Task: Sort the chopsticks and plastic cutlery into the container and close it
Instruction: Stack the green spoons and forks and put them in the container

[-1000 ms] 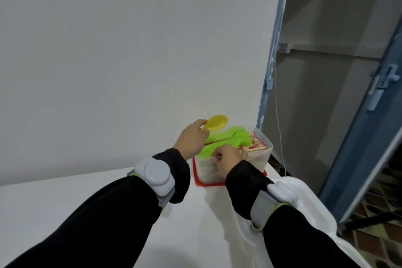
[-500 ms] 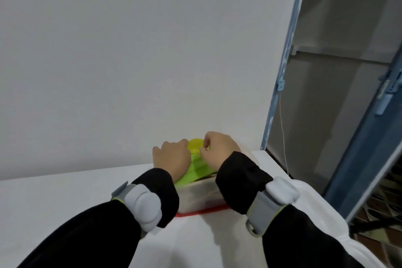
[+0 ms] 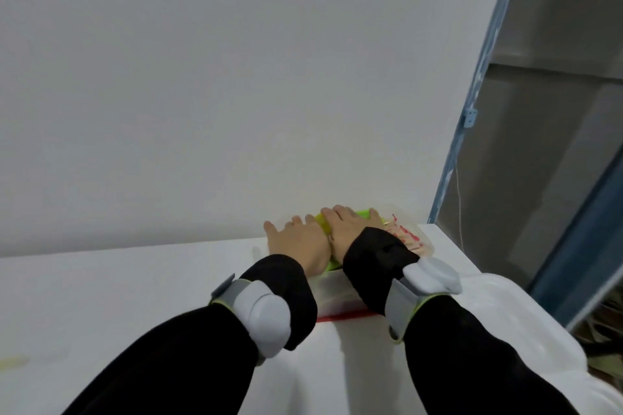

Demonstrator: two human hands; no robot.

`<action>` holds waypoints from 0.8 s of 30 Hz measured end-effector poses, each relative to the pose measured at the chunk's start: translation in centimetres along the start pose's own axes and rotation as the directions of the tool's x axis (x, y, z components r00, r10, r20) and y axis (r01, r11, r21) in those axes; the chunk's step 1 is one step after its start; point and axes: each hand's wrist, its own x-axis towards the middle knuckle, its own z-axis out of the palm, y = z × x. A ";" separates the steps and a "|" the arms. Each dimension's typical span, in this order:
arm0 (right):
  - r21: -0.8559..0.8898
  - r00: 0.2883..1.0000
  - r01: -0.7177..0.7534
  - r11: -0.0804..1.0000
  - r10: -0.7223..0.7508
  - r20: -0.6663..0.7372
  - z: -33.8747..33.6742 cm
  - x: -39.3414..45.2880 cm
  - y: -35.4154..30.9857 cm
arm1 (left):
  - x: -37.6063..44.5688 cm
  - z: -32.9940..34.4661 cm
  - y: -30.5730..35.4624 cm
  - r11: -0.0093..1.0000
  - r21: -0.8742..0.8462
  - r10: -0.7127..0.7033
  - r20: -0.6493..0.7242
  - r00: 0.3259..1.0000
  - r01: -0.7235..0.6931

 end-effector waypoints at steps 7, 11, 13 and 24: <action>0.004 0.994 -0.094 0.996 0.094 -0.063 -0.6 -1.5 -0.3 | -1.3 -1.0 0.6 0.997 -0.064 -0.053 -0.191 0.980 0.041; -0.081 0.955 -0.132 0.988 0.105 -0.278 -1.1 -2.3 -0.9 | -1.5 -1.1 -0.2 0.955 -0.297 -0.097 -0.273 0.957 0.011; -0.105 0.929 -0.146 0.984 0.099 -0.357 -1.5 -3.0 -1.8 | -1.9 -1.2 -1.1 0.907 -0.420 -0.120 -0.286 0.951 -0.011; 0.044 0.770 0.229 0.972 -0.153 -0.619 1.5 -9.0 -19.1 | -12.5 -2.0 -18.2 0.949 -0.311 -0.068 -0.039 0.997 0.053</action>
